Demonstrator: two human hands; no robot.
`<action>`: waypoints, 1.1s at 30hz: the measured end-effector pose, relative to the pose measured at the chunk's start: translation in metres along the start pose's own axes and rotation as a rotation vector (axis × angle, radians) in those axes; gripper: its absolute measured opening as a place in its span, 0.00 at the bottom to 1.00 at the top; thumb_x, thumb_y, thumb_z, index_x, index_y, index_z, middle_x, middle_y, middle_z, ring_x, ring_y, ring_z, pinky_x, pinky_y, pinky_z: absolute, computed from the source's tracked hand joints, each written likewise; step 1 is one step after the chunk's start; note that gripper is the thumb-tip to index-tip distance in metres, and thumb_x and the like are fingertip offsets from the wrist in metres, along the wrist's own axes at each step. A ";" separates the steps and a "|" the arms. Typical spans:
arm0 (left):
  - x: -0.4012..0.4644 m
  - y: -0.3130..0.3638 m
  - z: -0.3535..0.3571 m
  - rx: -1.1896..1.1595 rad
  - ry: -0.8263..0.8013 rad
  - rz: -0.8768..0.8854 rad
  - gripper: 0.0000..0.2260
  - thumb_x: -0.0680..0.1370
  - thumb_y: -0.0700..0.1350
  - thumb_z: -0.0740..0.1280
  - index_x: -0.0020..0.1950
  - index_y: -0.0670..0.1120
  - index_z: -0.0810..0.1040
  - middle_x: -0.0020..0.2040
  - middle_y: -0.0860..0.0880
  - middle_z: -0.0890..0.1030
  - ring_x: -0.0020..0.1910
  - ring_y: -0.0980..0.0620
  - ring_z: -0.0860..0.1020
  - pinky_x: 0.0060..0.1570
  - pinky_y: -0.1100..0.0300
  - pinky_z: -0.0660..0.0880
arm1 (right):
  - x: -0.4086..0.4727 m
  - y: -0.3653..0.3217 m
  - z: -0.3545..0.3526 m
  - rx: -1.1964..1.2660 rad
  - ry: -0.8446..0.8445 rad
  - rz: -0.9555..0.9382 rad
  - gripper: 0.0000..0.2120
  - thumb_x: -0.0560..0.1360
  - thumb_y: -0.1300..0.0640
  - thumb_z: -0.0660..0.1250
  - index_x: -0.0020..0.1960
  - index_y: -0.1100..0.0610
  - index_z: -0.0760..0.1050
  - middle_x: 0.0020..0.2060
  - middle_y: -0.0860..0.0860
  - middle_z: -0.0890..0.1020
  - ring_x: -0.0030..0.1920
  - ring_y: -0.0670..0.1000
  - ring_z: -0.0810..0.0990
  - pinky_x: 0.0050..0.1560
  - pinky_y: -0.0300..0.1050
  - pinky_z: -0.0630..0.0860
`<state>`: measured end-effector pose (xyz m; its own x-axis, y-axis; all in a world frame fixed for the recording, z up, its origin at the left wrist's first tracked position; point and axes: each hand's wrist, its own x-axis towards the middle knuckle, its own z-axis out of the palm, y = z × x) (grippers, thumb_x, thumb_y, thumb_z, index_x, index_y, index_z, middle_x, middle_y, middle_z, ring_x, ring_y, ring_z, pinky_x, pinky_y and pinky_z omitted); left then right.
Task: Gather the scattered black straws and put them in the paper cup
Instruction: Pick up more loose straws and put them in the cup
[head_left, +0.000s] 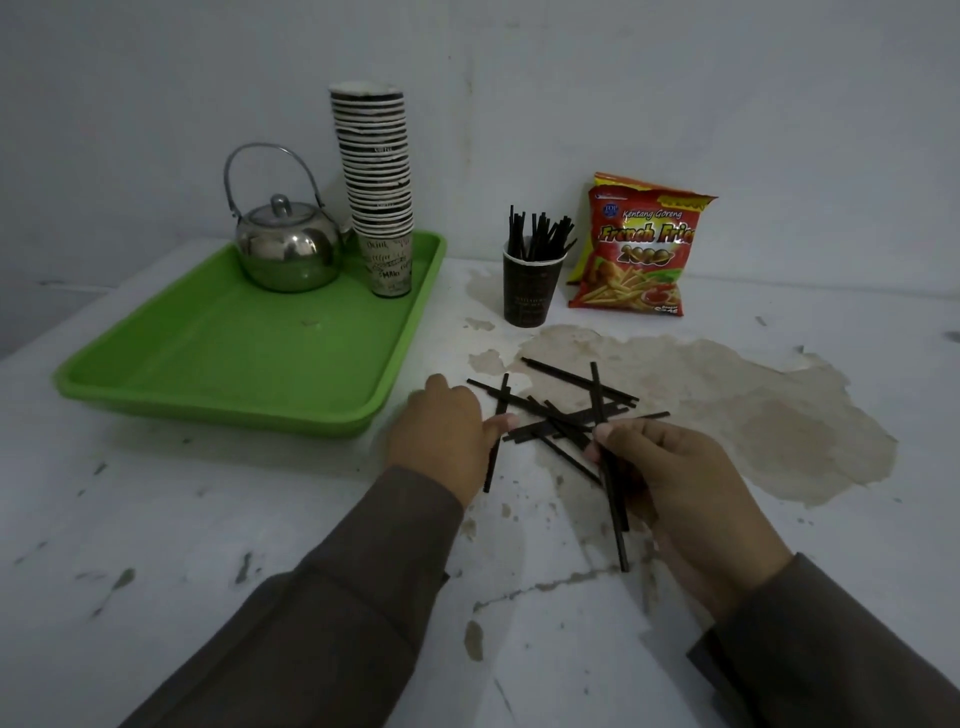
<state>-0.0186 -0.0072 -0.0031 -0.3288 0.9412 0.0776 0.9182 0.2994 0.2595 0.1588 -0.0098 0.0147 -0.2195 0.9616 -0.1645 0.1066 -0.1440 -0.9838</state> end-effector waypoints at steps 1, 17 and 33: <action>-0.001 0.003 0.001 -0.012 0.004 0.004 0.23 0.75 0.61 0.59 0.46 0.41 0.73 0.52 0.43 0.71 0.49 0.45 0.73 0.42 0.54 0.69 | 0.002 0.001 -0.001 0.036 0.019 0.008 0.10 0.74 0.54 0.65 0.37 0.54 0.83 0.32 0.50 0.83 0.33 0.46 0.76 0.39 0.41 0.74; 0.000 0.012 -0.006 -0.336 -0.078 0.041 0.07 0.71 0.42 0.70 0.48 0.45 0.83 0.46 0.45 0.83 0.46 0.47 0.79 0.46 0.60 0.74 | 0.006 0.005 -0.005 0.066 0.106 -0.033 0.11 0.73 0.56 0.66 0.34 0.57 0.81 0.29 0.48 0.83 0.28 0.43 0.76 0.36 0.39 0.75; -0.005 -0.007 -0.028 -0.631 -0.435 0.113 0.03 0.67 0.45 0.75 0.39 0.51 0.84 0.29 0.59 0.80 0.29 0.67 0.76 0.33 0.73 0.71 | 0.008 0.005 -0.007 0.089 0.100 -0.049 0.10 0.73 0.59 0.66 0.34 0.55 0.81 0.33 0.50 0.84 0.36 0.50 0.77 0.44 0.46 0.76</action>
<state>-0.0296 -0.0189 0.0220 -0.0042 0.9767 -0.2146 0.5985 0.1743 0.7819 0.1648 -0.0015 0.0092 -0.1240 0.9859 -0.1127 0.0106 -0.1123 -0.9936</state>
